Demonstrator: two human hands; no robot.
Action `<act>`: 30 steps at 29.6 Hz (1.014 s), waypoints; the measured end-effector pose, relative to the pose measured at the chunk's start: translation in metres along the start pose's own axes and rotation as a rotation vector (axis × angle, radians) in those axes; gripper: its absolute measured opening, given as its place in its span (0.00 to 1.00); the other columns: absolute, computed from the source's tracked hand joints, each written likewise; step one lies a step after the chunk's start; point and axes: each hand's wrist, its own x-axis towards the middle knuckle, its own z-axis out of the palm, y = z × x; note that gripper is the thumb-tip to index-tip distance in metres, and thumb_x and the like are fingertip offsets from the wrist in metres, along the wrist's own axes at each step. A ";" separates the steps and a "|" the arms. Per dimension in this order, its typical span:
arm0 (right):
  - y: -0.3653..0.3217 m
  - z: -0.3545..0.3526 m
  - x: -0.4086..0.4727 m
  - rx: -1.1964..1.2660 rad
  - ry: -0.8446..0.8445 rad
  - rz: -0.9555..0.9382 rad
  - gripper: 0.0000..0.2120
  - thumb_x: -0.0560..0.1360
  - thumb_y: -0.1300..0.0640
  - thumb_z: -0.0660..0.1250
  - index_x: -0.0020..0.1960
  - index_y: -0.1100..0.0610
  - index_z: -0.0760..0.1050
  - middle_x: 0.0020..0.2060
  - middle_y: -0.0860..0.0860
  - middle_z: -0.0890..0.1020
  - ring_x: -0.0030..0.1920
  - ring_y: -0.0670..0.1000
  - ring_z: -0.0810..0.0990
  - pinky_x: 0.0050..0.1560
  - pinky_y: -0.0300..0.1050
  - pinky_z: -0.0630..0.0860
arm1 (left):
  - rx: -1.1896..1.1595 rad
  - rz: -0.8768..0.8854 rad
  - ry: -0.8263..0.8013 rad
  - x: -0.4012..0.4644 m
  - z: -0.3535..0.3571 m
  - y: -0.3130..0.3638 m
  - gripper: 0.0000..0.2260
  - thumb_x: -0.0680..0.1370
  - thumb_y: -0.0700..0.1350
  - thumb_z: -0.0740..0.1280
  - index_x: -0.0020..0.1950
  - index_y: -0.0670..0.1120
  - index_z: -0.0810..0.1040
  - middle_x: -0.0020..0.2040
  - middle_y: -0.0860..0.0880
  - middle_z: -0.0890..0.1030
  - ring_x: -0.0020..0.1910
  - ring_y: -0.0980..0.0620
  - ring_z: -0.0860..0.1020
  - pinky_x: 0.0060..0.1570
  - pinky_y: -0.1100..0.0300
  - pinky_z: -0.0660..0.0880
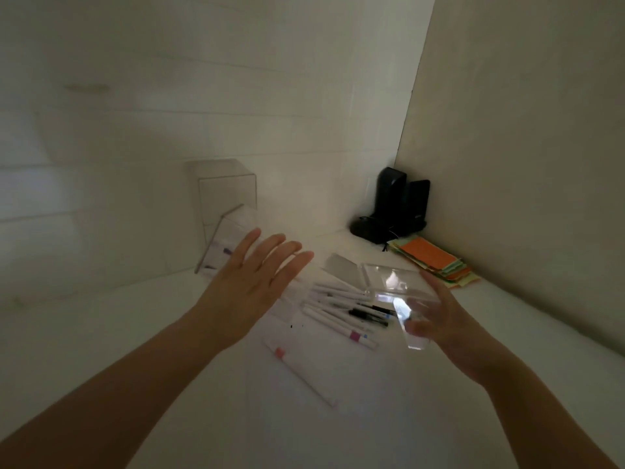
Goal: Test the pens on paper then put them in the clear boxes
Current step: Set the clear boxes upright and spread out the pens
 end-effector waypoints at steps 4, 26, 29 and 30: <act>0.009 0.002 -0.003 -0.011 0.026 0.017 0.48 0.53 0.49 0.80 0.66 0.34 0.58 0.65 0.49 0.72 0.59 0.46 0.74 0.58 0.47 0.70 | 0.090 0.088 -0.014 0.010 0.006 -0.003 0.20 0.80 0.34 0.47 0.71 0.42 0.64 0.64 0.43 0.73 0.64 0.42 0.70 0.67 0.43 0.58; 0.037 0.028 0.007 0.324 0.226 -0.124 0.40 0.63 0.61 0.71 0.68 0.38 0.58 0.69 0.53 0.69 0.67 0.49 0.69 0.48 0.33 0.77 | 0.052 -0.033 0.093 0.033 0.023 0.010 0.28 0.72 0.28 0.47 0.71 0.42 0.61 0.66 0.41 0.70 0.67 0.41 0.63 0.69 0.44 0.52; 0.036 0.027 0.008 0.323 0.202 -0.131 0.42 0.63 0.62 0.72 0.67 0.35 0.58 0.70 0.53 0.67 0.60 0.42 0.73 0.45 0.33 0.77 | 0.087 0.009 0.144 0.038 0.025 0.001 0.25 0.75 0.29 0.54 0.72 0.43 0.60 0.67 0.43 0.66 0.67 0.43 0.63 0.69 0.45 0.52; 0.035 0.028 0.008 0.321 0.194 -0.135 0.42 0.63 0.62 0.72 0.67 0.34 0.57 0.70 0.52 0.67 0.58 0.40 0.75 0.44 0.33 0.77 | 0.092 0.016 0.160 0.040 0.024 -0.001 0.25 0.76 0.30 0.54 0.72 0.44 0.61 0.67 0.44 0.65 0.67 0.43 0.63 0.69 0.46 0.52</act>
